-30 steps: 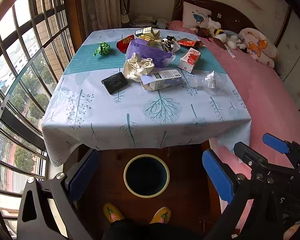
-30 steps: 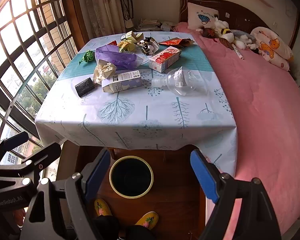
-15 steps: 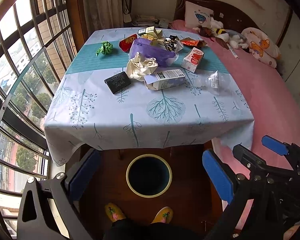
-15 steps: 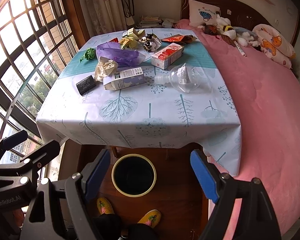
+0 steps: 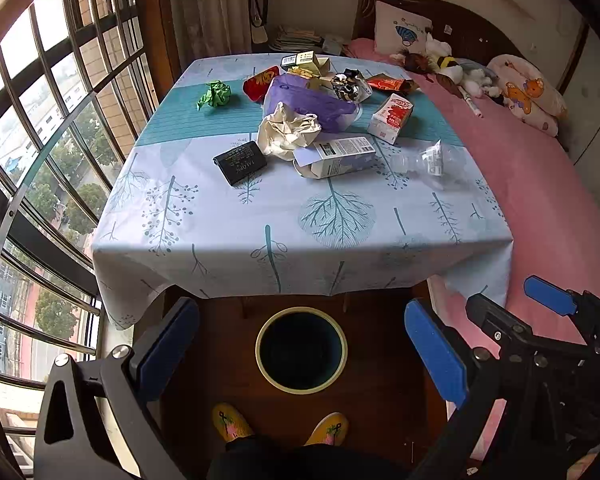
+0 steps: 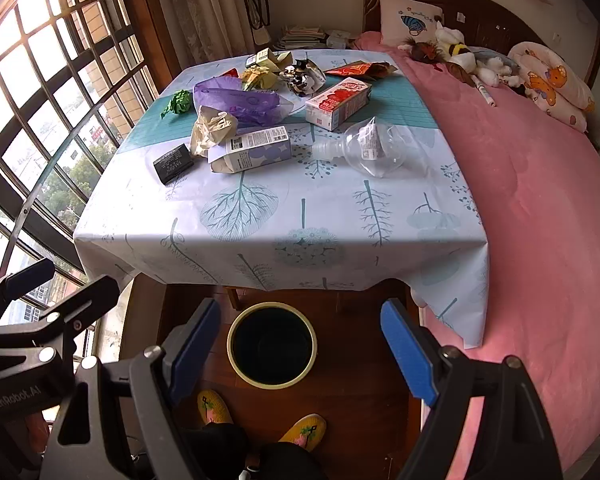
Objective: Collect trash
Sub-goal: 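Move both tools toward the trash on the table, then grasp the black pouch with the left tool while the right tool grasps the white carton box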
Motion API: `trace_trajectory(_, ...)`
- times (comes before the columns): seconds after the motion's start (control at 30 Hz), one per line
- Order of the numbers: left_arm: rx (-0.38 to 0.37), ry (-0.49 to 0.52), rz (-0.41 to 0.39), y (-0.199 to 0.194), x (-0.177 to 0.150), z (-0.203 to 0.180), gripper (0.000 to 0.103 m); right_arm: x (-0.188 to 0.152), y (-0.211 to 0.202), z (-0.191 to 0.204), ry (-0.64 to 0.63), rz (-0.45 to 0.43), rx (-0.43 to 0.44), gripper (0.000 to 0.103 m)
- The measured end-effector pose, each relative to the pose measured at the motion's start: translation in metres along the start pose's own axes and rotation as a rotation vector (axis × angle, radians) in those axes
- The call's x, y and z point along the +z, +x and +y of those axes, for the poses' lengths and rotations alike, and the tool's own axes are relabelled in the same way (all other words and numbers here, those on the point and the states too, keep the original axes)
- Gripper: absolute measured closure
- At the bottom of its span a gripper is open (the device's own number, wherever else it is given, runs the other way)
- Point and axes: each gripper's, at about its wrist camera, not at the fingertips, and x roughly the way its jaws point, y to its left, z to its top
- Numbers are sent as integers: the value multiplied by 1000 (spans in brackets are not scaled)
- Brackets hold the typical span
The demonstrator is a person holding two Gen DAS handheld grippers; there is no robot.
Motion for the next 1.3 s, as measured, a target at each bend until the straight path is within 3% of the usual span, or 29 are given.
trace_trajectory(0.97,55,40,-26,-28,23,2,1,23,-9,-1,53,-38,67,20)
trace_trajectory(1.3,35,64,-38,-18,58,27,1,46,5,9,78,-35,67,20)
